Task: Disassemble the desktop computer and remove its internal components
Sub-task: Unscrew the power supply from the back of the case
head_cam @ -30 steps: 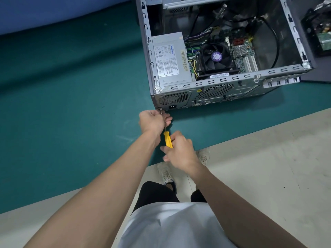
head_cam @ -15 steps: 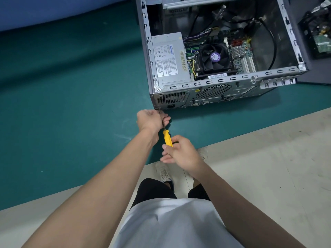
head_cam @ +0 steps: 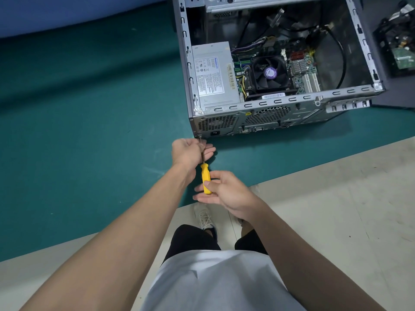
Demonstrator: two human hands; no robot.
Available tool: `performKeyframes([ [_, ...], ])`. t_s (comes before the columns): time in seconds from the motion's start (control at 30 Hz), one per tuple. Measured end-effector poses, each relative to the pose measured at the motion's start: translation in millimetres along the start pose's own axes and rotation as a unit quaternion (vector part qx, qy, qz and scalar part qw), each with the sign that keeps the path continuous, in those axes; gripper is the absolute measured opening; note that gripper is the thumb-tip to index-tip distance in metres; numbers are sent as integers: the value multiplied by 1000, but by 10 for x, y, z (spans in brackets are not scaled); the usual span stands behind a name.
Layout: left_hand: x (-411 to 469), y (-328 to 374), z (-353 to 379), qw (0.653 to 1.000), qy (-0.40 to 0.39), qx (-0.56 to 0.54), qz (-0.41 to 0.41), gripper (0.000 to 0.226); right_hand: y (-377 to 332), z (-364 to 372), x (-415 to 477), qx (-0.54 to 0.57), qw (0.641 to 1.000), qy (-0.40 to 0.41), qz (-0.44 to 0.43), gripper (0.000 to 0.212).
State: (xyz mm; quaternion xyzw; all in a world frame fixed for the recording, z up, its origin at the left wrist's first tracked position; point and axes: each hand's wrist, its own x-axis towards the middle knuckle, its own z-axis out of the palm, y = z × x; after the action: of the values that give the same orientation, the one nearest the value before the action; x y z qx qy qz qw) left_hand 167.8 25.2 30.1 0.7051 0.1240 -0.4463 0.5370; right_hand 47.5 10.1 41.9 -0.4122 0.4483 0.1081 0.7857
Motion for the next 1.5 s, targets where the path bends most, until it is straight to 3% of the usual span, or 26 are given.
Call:
performKeyframes([
  [0.07, -15, -13, -32, 999, -21, -43, -7, 13, -30, -25, 1, -38, 999, -3, -4, 18],
  [0.2, -25, -61, -35, 1000, 10, 15, 4, 6, -17, 9, 33, -182, 976, 117, -21, 26],
  [0.3, -25, -56, -7, 999, 12, 36, 2, 7, 15, 2, 25, -123, 985, 114, -29, 30],
  [0.43, -41, -35, -43, 999, -45, -23, -10, 15, -47, -29, -24, 30, 999, -21, -8, 34],
  [0.5, -48, -37, -60, 999, -43, -30, -8, 14, -60, -4, -12, -24, 999, 7, -20, 29],
  [0.6, -41, -33, -22, 999, 24, 30, 7, 10, -27, 59, 26, -157, 981, 105, -42, 26],
  [0.67, -30, -29, 7, 997, 55, 56, 16, 14, 5, 61, 30, -126, 984, 116, -44, 27],
  [0.8, -30, -21, -10, 1000, -4, -4, -4, 14, -14, -9, -33, 55, 998, 1, 3, 23],
  [0.87, -39, -35, -40, 999, -30, -38, -10, 15, -27, -11, -42, 37, 999, 11, 1, 18],
  [1.0, -45, -59, -5, 1000, 15, -17, 0, 12, -21, 51, -6, -76, 991, 105, -25, 24],
  [1.1, -42, -41, 26, 1000, 27, -16, -3, 11, -11, 69, -7, -17, 996, 81, -20, 26],
  [1.23, -36, -37, -20, 997, -41, -61, -9, 16, -35, 28, -22, 87, 996, 7, 24, 23],
  [1.37, -30, -40, -20, 999, -19, -44, 1, 13, -38, 65, -1, -6, 997, 78, -9, 6],
  [1.5, 3, -8, 26, 999, 24, -19, 12, 16, -17, 107, 2, 11, 995, 102, -18, 17],
])
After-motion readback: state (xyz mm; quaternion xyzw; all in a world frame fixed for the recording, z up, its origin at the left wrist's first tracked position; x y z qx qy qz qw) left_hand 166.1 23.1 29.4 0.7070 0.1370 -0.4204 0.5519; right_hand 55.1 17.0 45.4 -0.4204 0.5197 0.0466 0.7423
